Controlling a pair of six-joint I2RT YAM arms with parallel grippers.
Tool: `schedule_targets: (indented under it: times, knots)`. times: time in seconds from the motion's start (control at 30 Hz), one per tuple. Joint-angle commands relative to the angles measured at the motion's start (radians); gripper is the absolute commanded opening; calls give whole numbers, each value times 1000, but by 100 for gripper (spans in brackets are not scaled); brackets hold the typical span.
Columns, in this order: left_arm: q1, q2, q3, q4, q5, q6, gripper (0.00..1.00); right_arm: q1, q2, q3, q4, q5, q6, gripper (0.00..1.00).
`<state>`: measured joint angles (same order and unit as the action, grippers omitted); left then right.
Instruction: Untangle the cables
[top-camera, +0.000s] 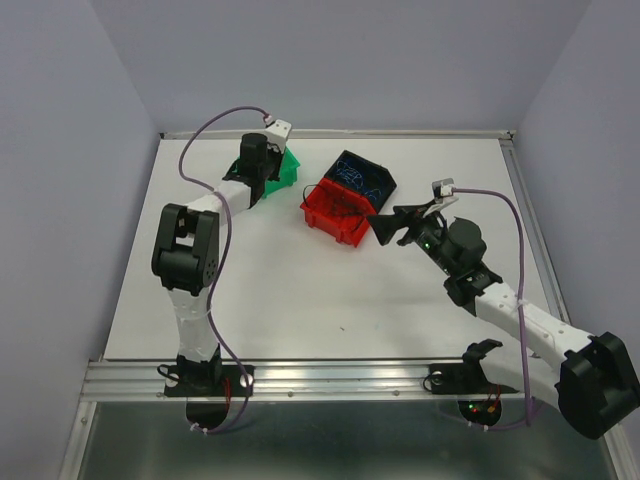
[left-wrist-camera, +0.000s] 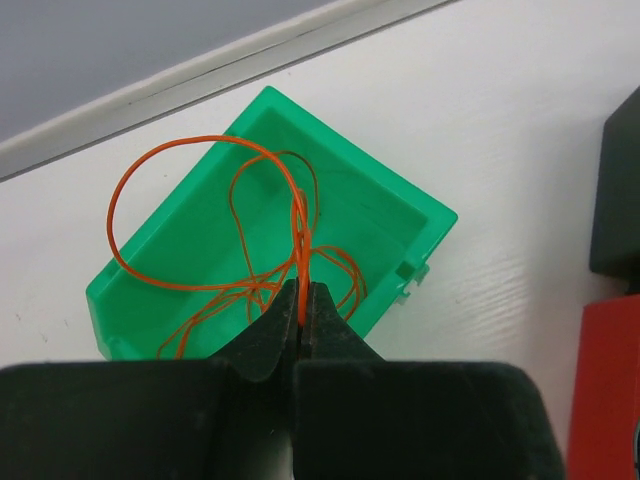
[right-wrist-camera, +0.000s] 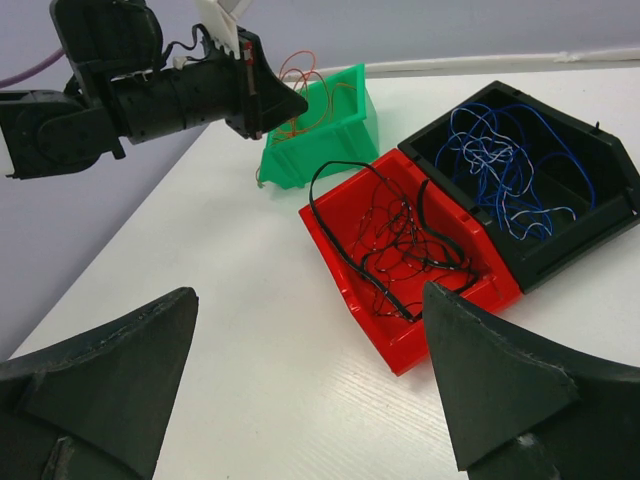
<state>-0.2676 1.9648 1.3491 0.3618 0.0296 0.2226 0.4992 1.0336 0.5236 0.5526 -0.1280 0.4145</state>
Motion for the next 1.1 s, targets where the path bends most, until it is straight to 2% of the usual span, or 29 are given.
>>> schedule_targets:
  times: [0.0, 0.17, 0.43, 0.57, 0.63, 0.97, 1.07]
  knots:
    - [1, 9, 116, -168, 78, 110, 0, 9, -4, -8, 44, -10, -11, 98]
    - [16, 54, 245, -439, 177, 220, 0, 10, 8, -2, 46, -12, -13, 98]
    - [73, 170, 435, -629, 185, 380, 0, 9, 16, 4, 44, -21, -8, 98]
    - [110, 278, 606, -832, 306, 471, 0, 9, 22, 7, 46, -22, -8, 98]
    - [110, 316, 653, -869, 309, 492, 0, 9, 28, 12, 44, -25, -8, 98]
    - [107, 356, 654, -928, 279, 603, 0, 10, 62, 27, 52, -50, -5, 98]
    - [108, 342, 650, -942, 273, 617, 5, 9, 68, 30, 56, -52, 0, 98]
